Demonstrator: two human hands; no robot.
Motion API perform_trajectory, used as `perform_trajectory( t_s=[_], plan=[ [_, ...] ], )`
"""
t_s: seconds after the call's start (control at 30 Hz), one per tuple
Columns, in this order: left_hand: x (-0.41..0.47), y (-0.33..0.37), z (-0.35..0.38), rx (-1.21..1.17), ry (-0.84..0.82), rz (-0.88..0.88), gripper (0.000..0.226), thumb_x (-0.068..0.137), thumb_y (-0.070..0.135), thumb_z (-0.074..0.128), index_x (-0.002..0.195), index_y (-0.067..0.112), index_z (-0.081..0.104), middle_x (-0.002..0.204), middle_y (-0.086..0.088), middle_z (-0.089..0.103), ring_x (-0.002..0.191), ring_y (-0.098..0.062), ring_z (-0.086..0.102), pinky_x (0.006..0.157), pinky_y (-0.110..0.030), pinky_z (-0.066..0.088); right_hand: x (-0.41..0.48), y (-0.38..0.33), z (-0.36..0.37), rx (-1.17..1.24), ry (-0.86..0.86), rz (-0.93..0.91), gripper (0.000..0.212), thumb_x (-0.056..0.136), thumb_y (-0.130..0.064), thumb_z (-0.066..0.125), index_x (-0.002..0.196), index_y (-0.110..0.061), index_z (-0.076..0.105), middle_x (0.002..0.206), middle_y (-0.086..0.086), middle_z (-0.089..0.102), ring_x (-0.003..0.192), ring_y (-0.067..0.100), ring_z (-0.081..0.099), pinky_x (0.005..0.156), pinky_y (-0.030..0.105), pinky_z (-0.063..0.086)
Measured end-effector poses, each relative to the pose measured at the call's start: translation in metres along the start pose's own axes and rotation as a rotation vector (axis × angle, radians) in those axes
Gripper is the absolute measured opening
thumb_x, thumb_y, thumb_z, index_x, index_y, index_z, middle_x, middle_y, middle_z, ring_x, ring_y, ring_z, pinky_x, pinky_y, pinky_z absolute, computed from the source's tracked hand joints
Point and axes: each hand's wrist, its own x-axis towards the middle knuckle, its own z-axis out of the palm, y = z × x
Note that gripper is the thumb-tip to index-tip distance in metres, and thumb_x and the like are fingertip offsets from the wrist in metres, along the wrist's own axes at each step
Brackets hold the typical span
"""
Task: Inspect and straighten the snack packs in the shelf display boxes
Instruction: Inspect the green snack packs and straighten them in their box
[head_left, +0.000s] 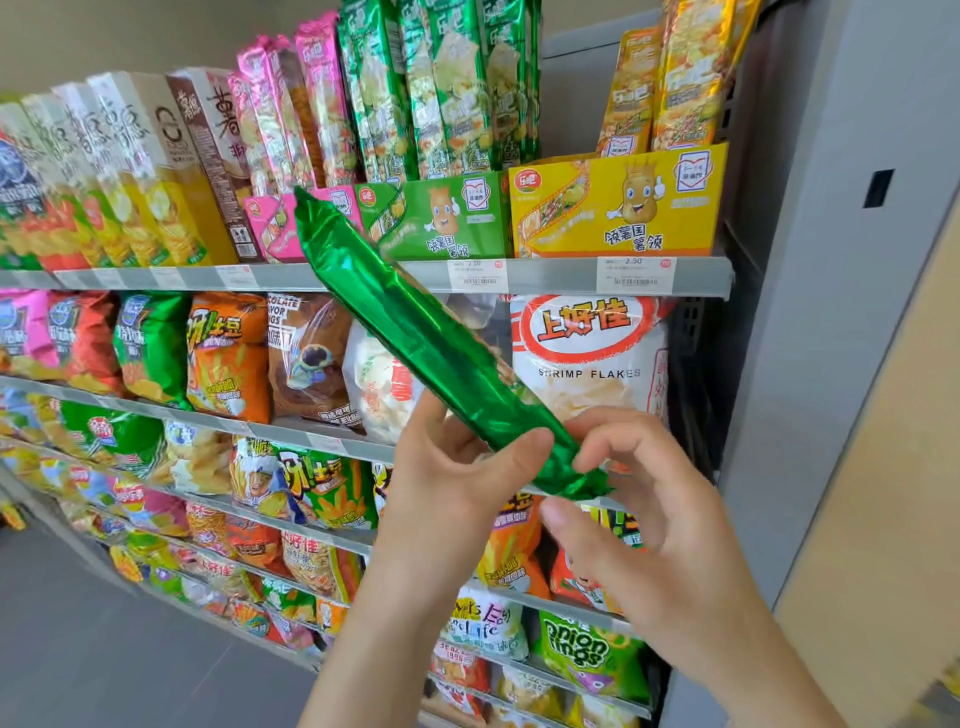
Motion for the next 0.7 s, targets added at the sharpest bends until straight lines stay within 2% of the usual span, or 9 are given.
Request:
perform_trajectory(
  t_s=[0.03, 0.1, 0.2, 0.3, 0.37, 0.47, 0.53, 0.63, 0.7],
  plan=[
    [0.001, -0.001, -0.003, -0.024, -0.011, -0.010, 0.032, 0.073, 0.006, 0.076, 0.103, 0.007, 0.063, 0.089, -0.010, 0.073, 0.085, -0.023, 0.072, 0.071, -0.023, 0.055, 0.000, -0.002, -0.001, 0.102, -0.015, 0.082, 0.021, 0.078, -0.036, 0.070, 0.091, -0.029, 0.054, 0.113, -0.008, 0.060, 0.110, 0.017, 0.061, 0.086, 0.024, 0.050],
    [0.003, -0.001, -0.009, -0.052, -0.044, -0.024, 0.032, 0.072, 0.008, 0.078, 0.101, 0.010, 0.065, 0.093, -0.013, 0.073, 0.089, -0.029, 0.071, 0.074, -0.027, 0.055, 0.001, 0.000, -0.004, 0.149, -0.025, 0.171, 0.020, 0.080, -0.039, 0.069, 0.089, -0.033, 0.052, 0.110, -0.011, 0.064, 0.105, 0.011, 0.065, 0.081, 0.020, 0.053],
    [0.006, -0.002, -0.017, -0.063, -0.068, -0.009, 0.029, 0.071, 0.020, 0.080, 0.098, 0.019, 0.068, 0.096, -0.011, 0.073, 0.094, -0.030, 0.070, 0.080, -0.033, 0.055, 0.003, 0.000, -0.002, 0.206, -0.101, 0.246, 0.023, 0.082, -0.035, 0.070, 0.094, -0.032, 0.051, 0.103, -0.002, 0.071, 0.090, 0.021, 0.071, 0.077, 0.036, 0.058],
    [0.014, 0.001, -0.021, -0.112, -0.030, 0.030, 0.023, 0.073, 0.029, 0.078, 0.094, 0.022, 0.071, 0.094, -0.004, 0.072, 0.094, -0.024, 0.069, 0.087, -0.046, 0.052, 0.006, -0.001, 0.002, 0.298, -0.125, 0.269, 0.030, 0.081, -0.026, 0.074, 0.101, -0.033, 0.053, 0.100, 0.001, 0.075, 0.081, 0.021, 0.074, 0.070, 0.022, 0.055],
    [0.024, 0.008, -0.025, -0.199, 0.010, 0.065, 0.018, 0.072, 0.031, 0.079, 0.086, 0.022, 0.073, 0.086, 0.001, 0.070, 0.084, -0.017, 0.067, 0.084, -0.039, 0.053, 0.009, 0.001, 0.007, 0.320, -0.132, 0.284, 0.037, 0.078, -0.020, 0.075, 0.106, -0.036, 0.058, 0.100, 0.000, 0.076, 0.081, 0.020, 0.075, 0.066, 0.017, 0.053],
    [0.039, 0.019, -0.036, -0.388, 0.048, 0.102, 0.014, 0.081, 0.026, 0.070, 0.091, 0.017, 0.068, 0.084, 0.002, 0.067, 0.081, -0.013, 0.063, 0.079, -0.031, 0.053, 0.010, 0.004, 0.017, 0.264, -0.138, 0.292, 0.044, 0.071, -0.032, 0.081, 0.109, -0.046, 0.064, 0.105, -0.008, 0.075, 0.091, 0.015, 0.074, 0.067, 0.014, 0.053],
    [0.044, 0.021, -0.046, -0.432, 0.037, 0.126, 0.011, 0.084, 0.022, 0.070, 0.093, 0.015, 0.067, 0.084, 0.003, 0.067, 0.080, -0.012, 0.064, 0.078, -0.028, 0.053, 0.009, 0.011, 0.024, 0.258, -0.140, 0.289, 0.046, 0.067, -0.037, 0.082, 0.109, -0.045, 0.065, 0.107, -0.008, 0.075, 0.095, 0.015, 0.073, 0.072, 0.017, 0.055],
    [0.049, 0.019, -0.055, -0.464, -0.047, 0.058, 0.036, 0.071, 0.030, 0.084, 0.094, 0.011, 0.064, 0.085, 0.000, 0.065, 0.080, -0.015, 0.062, 0.079, -0.030, 0.052, 0.011, 0.015, 0.030, 0.252, -0.172, 0.333, 0.052, 0.059, -0.046, 0.090, 0.104, -0.041, 0.064, 0.110, -0.006, 0.073, 0.098, 0.017, 0.071, 0.078, 0.023, 0.056],
    [0.053, 0.016, -0.062, -0.494, -0.059, 0.017, 0.027, 0.074, 0.028, 0.082, 0.088, 0.011, 0.067, 0.083, -0.001, 0.064, 0.079, -0.016, 0.062, 0.077, -0.030, 0.052, 0.016, 0.013, 0.034, 0.391, -0.259, 0.406, 0.062, 0.050, -0.052, 0.092, 0.103, -0.040, 0.063, 0.107, -0.004, 0.072, 0.094, 0.020, 0.071, 0.074, 0.028, 0.057]
  ],
)
